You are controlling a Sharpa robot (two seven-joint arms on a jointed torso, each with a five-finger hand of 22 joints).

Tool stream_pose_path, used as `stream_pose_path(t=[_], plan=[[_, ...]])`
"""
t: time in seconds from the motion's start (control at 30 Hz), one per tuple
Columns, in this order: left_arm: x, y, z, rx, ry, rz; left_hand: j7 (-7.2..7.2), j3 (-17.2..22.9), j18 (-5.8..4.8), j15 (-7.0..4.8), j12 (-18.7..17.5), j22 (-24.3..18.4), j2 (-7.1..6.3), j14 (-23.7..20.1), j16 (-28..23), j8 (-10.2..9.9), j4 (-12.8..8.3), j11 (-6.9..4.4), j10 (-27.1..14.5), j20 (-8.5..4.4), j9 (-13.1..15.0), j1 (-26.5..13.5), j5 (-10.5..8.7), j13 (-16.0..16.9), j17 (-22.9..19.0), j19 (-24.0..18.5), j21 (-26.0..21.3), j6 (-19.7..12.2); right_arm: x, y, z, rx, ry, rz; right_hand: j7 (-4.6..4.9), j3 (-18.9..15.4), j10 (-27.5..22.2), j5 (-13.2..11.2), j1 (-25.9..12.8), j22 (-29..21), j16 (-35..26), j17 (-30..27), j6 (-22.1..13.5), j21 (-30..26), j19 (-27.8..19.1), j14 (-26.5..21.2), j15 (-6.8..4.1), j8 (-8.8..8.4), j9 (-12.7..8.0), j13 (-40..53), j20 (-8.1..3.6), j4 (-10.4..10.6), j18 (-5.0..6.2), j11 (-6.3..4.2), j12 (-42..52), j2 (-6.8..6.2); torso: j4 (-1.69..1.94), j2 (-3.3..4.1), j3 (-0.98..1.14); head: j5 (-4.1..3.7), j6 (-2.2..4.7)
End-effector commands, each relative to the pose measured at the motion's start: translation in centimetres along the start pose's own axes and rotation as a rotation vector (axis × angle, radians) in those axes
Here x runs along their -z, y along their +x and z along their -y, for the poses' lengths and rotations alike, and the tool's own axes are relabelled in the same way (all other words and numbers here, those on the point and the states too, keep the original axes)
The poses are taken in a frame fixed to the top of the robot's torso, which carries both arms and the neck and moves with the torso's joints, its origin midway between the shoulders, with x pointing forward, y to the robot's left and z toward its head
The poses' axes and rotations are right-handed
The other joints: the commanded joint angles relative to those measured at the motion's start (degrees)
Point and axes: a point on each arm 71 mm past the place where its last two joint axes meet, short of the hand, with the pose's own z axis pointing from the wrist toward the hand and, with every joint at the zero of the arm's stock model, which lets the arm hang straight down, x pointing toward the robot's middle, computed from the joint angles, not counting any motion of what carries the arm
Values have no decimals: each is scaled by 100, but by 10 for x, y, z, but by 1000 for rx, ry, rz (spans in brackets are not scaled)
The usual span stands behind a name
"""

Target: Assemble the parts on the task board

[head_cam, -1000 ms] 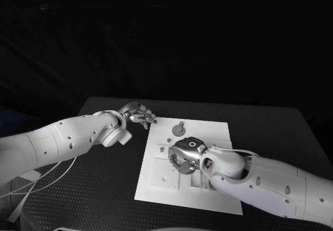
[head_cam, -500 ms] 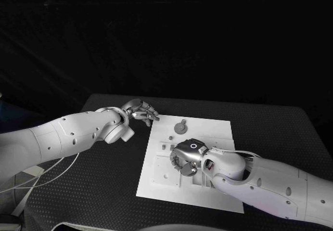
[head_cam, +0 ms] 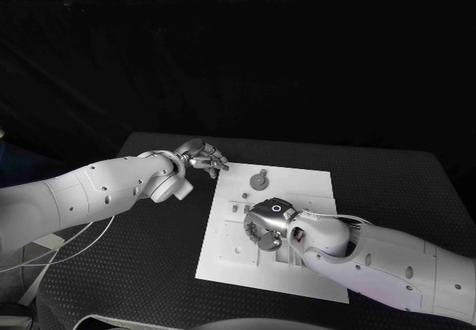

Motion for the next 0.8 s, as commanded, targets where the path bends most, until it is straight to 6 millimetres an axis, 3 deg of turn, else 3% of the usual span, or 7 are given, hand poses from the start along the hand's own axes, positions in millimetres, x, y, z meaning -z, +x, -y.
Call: stream_pose_path(t=[0.03, 0.8], plan=[[-1, 1, 2, 3, 8, -6, 4, -37, 68, -10, 30, -9, 5, 27, -22, 22, -9, 27, 13, 11, -8, -36, -11, 9, 9, 40, -22, -40, 0, 0, 0, 22, -6, 12, 12, 14, 626, 3, 6, 101, -10, -6, -23, 5, -13, -106, -77, 11, 0, 7, -45, -2, 300, -134, -22, 46, 2, 0, 1, 8, -3], [-1, 1, 4, 3, 7, -9, 5, -42, 67, -9, 30, -12, 6, 27, -29, 26, -3, 27, 11, 12, -10, -40, -11, 13, 14, 43, -32, -45, -2, 0, -1, 52, -7, 13, 10, 11, 633, 3, 7, 103, -11, -7, -22, 6, -12, -105, -79, 16, 1, 12, -47, -6, 300, -136, -31, 46, -3, 0, -1, 39, -19]])
